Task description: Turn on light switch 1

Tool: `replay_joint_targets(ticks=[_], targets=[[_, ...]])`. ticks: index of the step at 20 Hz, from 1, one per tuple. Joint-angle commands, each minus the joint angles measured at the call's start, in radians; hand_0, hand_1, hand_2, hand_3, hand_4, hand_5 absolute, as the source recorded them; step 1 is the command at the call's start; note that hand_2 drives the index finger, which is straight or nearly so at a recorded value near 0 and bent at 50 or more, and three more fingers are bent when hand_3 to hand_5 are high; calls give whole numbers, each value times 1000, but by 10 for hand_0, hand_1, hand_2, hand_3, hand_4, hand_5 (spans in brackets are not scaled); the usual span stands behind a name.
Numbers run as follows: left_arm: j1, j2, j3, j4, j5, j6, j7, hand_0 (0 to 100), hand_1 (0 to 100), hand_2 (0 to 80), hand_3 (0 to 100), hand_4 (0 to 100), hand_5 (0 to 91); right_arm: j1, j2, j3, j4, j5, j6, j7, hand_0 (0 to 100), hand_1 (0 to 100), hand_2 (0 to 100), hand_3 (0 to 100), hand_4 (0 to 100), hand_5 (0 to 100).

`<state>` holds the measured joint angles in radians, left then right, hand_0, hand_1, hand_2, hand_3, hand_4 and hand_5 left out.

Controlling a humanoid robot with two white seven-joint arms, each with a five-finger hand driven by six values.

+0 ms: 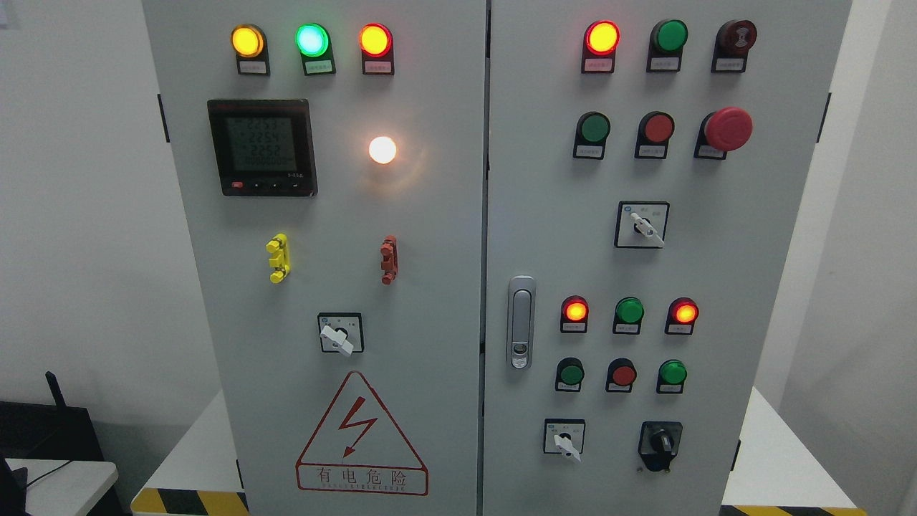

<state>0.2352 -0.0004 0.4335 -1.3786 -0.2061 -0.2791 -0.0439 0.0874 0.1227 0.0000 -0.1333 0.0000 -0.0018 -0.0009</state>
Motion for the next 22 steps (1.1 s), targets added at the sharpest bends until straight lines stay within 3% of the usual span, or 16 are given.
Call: replay_joint_targets(ticks=[1,3,7,9,12,16,20,22], targets=[[62,46,221,669,1,-74,-11,308,89,0,0,77,0,0,0,20,0,-26,0,-1,120,389,0,0,0,0],[62,78,218,824,-1,-74,-56,318,97,0,0,68,0,0,0,20,1,-26,0,-1,120,389,0,0,0,0],[56,134,199,1054,-18,-61,-206,341,173,0,0,0,0,0,0,20,0,-26,0,-1,120,389,0,0,0,0],[36,146,122,1157,-30,-57,-235,355,182,0,0,0,0,0,0,20,0,-26,0,-1,120,389,0,0,0,0],[1,145,-49,1239,-29,4,-229,367,184,0,0,0,0,0,0,20,0,-26,0,-1,120,389,0,0,0,0],[-57,116,-199,1264,-32,99,-211,374,179,0,0,0,0,0,0,20,0,-26,0,-1,120,389,0,0,0,0],[-86,86,-352,1264,-30,172,-119,378,171,0,0,0,0,0,0,20,0,-26,0,-1,120,389,0,0,0,0],[-115,60,-378,1271,-24,202,-70,381,161,0,0,0,0,0,0,20,0,-26,0,-1,120,389,0,0,0,0]])
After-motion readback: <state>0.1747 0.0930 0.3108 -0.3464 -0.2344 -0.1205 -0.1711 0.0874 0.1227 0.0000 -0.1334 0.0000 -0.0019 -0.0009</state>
